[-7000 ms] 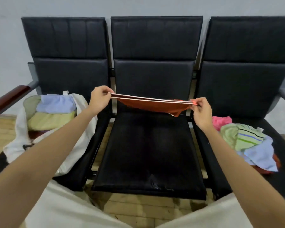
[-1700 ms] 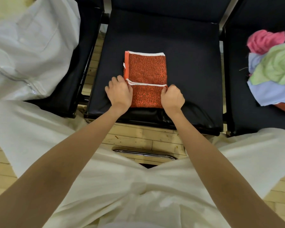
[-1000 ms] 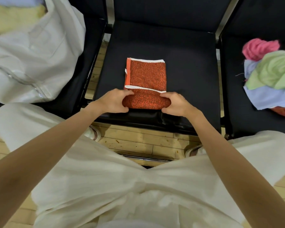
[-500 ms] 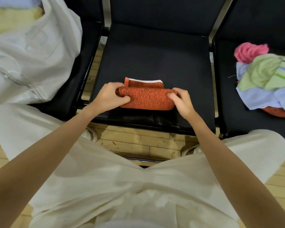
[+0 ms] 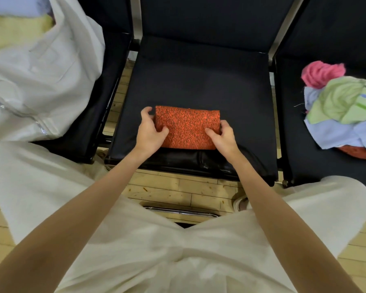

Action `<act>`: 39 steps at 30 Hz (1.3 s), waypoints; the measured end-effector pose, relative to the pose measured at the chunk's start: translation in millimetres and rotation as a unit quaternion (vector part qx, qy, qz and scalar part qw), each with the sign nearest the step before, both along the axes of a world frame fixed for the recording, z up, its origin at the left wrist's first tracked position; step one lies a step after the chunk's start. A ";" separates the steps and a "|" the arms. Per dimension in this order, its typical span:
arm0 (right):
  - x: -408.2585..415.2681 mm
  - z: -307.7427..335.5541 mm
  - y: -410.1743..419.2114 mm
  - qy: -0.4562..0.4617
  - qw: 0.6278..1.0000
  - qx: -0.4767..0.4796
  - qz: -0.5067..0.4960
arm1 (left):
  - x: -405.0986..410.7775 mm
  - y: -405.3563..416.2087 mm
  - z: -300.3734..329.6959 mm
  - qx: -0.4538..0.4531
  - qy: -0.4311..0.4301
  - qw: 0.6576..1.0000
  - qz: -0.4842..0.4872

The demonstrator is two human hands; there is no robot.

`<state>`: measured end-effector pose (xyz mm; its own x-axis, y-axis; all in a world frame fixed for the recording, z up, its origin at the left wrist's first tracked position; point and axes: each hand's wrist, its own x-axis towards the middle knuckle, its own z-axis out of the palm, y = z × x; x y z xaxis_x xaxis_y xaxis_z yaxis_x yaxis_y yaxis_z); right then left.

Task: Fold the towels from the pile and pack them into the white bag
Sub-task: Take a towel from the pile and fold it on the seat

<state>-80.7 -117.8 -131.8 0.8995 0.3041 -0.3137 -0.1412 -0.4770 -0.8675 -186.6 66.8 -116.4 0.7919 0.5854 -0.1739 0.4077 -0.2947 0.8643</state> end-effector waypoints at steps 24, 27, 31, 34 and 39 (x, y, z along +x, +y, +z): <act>-3.6 44.3 48.4 0.079 0.997 -0.007 0.009 | -7.0 43.4 33.7 -0.039 -0.011 0.989 0.141; -6.6 68.2 86.0 0.140 0.986 0.068 0.064 | -18.0 76.6 63.5 -0.040 -0.123 0.981 0.145; -11.7 91.1 137.1 0.172 0.963 0.159 0.132 | -42.7 119.3 109.2 0.011 -0.204 0.974 0.102; -9.9 103.0 171.1 0.113 0.968 0.096 0.203 | -65.9 144.3 137.7 0.076 -0.209 0.973 0.055; -21.4 139.3 216.6 -0.078 0.912 -0.005 0.403 | -91.0 166.0 157.2 0.115 -0.200 0.973 -0.005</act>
<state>-102.1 98.9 7.5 0.4179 0.8844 -0.2079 0.3832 -0.3791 -0.8423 -277.5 232.8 40.8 0.7753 0.5635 0.2851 0.0474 -0.5021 0.8635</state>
